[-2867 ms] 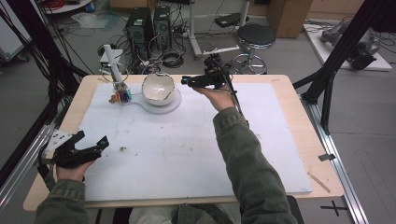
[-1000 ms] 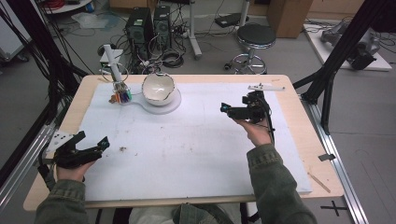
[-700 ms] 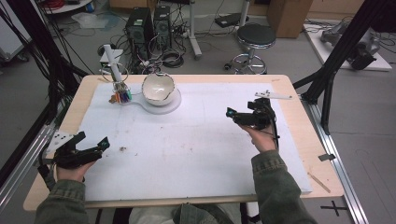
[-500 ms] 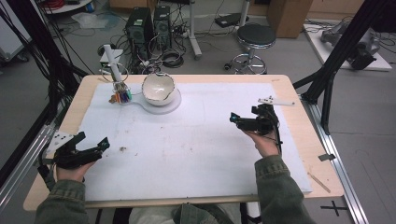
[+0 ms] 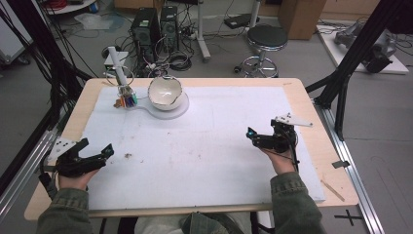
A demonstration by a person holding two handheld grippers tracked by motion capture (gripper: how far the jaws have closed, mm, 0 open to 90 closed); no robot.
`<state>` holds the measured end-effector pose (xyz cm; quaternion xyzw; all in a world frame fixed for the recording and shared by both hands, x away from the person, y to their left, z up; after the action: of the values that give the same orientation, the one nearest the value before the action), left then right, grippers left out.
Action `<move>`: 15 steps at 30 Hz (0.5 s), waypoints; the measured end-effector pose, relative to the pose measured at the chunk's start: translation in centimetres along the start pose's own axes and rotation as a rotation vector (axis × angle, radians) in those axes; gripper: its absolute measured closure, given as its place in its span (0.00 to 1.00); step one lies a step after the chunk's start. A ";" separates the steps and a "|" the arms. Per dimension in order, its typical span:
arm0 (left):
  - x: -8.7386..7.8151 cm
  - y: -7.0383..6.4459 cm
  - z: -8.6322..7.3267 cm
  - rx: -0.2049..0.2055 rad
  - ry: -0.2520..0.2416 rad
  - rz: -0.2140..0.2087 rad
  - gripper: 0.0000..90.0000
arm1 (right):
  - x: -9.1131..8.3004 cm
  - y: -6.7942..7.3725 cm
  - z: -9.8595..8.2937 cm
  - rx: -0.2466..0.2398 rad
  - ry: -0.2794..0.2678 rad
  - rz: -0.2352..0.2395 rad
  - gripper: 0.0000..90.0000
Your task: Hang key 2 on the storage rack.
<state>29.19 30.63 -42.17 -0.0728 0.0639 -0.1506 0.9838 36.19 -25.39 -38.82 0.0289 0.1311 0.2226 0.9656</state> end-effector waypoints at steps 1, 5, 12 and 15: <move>0.0 0.0 0.0 -0.002 0.000 0.001 0.04 | -0.1 -0.1 -0.2 0.003 -0.001 0.000 0.01; 0.0 0.0 0.0 -0.004 0.002 -0.001 0.04 | -0.6 -0.4 -0.9 -0.008 -0.009 -0.027 0.01; 0.2 0.0 -0.1 -0.013 0.007 -0.006 0.04 | -1.3 -0.4 -2.0 -0.034 -0.032 -0.065 0.01; 0.2 0.0 -0.1 -0.015 0.004 -0.007 0.04 | -1.4 -0.4 -1.9 -0.059 -0.059 -0.080 0.01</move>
<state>29.34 30.57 -42.25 -0.0798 0.0669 -0.1536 0.9826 34.67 -26.37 -40.32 0.0018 0.0970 0.1866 0.9776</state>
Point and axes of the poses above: each handheld gripper's, and its own axes: x roughly forward along the jaws, z roughly out of its top, y roughly to its left, the point moved 2 cm from there along x, roughly forward along the jaws, and after that the axes turned 11 degrees about -y, right-handed, at the moved point
